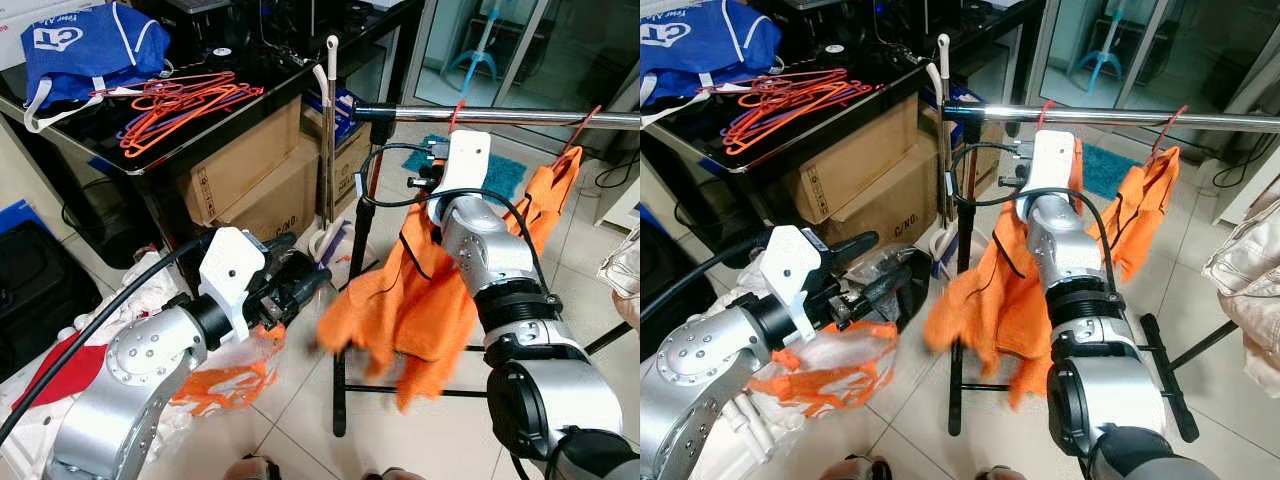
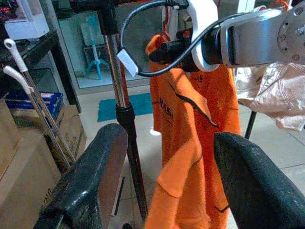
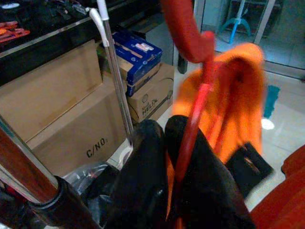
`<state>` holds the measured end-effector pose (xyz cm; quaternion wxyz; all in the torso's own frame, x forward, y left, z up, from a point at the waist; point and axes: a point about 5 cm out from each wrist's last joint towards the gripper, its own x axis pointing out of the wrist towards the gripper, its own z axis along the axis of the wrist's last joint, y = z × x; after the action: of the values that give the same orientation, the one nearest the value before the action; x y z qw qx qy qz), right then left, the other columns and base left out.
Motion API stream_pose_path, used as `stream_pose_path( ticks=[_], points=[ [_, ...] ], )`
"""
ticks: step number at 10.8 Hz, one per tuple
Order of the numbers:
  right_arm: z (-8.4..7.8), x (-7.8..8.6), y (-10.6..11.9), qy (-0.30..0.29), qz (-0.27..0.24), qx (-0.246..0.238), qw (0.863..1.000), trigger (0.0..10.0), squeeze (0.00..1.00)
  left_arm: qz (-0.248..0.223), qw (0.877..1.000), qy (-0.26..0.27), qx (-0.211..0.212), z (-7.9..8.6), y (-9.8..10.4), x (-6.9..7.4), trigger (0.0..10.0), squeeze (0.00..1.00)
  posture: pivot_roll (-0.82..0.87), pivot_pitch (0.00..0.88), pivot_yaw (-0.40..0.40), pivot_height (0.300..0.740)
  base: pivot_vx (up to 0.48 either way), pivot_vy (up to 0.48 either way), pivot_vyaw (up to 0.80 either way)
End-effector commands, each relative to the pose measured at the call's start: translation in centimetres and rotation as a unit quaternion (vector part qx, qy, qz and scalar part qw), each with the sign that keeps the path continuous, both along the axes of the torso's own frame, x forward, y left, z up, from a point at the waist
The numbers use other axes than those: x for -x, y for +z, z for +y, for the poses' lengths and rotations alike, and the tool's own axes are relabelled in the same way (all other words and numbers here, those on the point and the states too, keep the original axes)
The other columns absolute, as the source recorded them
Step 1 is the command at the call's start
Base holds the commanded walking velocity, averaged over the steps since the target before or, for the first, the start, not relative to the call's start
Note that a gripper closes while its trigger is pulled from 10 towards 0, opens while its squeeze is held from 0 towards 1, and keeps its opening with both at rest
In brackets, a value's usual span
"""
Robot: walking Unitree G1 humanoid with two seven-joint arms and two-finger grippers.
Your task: Hang hanger
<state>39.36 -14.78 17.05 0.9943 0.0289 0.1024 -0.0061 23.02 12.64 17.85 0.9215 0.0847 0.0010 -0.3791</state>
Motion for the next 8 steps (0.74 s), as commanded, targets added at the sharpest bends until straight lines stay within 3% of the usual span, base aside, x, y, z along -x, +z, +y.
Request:
stream_pose_path(
  ticks=[1, 2, 3, 4, 5, 8],
  points=[
    [0.1, -0.01, 0.83, 0.01, -0.01, 0.008, 1.0, 0.0, 0.0, 0.003, 1.0, -0.01, -0.011, -0.16, -0.15, 0.32, 10.0, 0.0, 0.04, 0.055, 0.001, 0.74, 0.0, 0.0, 0.0],
    [0.27, 0.18, 0.94, 0.028, -0.007, 0.02, 0.999, 0.0, 0.0, 0.003, 1.0, -0.011, -0.017, -0.2, -0.26, 0.34, 10.0, 0.0, 0.03, 0.052, 0.003, 0.74, 0.0, 0.0, 0.0],
    [0.33, 0.25, 0.89, 0.033, -0.004, 0.024, 0.999, 0.9, 0.0, 0.003, 1.0, -0.013, -0.019, -0.26, -0.32, 0.34, 10.0, 0.0, 0.03, 0.052, 0.003, 0.74, 0.0, 0.0, 0.0],
    [0.35, 0.37, 0.64, 0.034, -0.001, 0.031, 0.999, 10.0, 0.1, 0.005, 1.0, -0.015, -0.022, -0.36, -0.42, 0.37, 10.0, 0.0, 0.03, 0.052, 0.004, 0.74, 0.0, 0.0, 0.0],
    [0.23, 0.48, 0.46, 0.031, 0.001, 0.033, 0.999, 10.0, 1.0, 0.005, 1.0, -0.016, -0.025, -0.42, -0.46, 0.36, 10.0, 0.0, 0.03, 0.053, 0.004, 0.74, 0.0, 0.0, 0.0],
    [0.07, 0.72, 0.96, 0.04, -0.003, 0.045, 0.998, 10.0, 1.0, 0.005, 1.0, -0.015, -0.027, -0.56, -0.45, 0.41, 10.0, 0.0, 0.03, 0.06, 0.003, 0.74, 0.0, 0.0, 0.0]
  ],
)
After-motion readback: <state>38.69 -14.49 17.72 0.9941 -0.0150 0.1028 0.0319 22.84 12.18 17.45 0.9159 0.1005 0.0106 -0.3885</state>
